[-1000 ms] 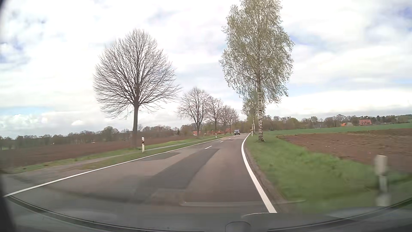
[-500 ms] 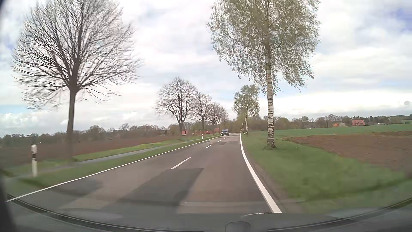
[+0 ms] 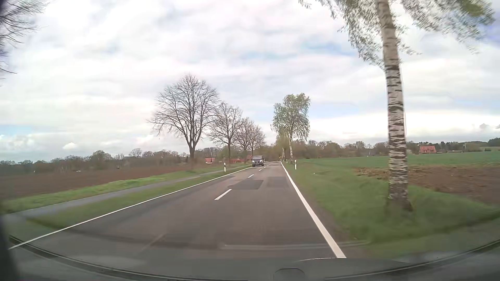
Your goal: Follow the waypoints while adhering to traffic rules and regulations
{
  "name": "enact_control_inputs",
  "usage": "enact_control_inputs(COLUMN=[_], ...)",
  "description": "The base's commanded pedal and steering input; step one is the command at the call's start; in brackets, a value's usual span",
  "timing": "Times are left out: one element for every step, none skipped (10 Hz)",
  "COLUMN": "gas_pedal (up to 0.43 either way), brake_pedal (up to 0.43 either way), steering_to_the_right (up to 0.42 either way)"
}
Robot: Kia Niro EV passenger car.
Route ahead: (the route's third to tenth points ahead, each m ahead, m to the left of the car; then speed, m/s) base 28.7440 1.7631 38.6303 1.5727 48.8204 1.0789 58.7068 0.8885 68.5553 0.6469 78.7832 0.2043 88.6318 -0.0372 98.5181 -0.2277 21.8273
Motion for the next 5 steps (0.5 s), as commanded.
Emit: enact_control_inputs(gas_pedal=[0.169, 0.169, 0.157, 0.138, 0.138], brake_pedal=[0.0, 0.0, 0.0, 0.0, 0.0], steering_to_the_right=[0.014, 0.014, 0.014, 0.013, 0.011])
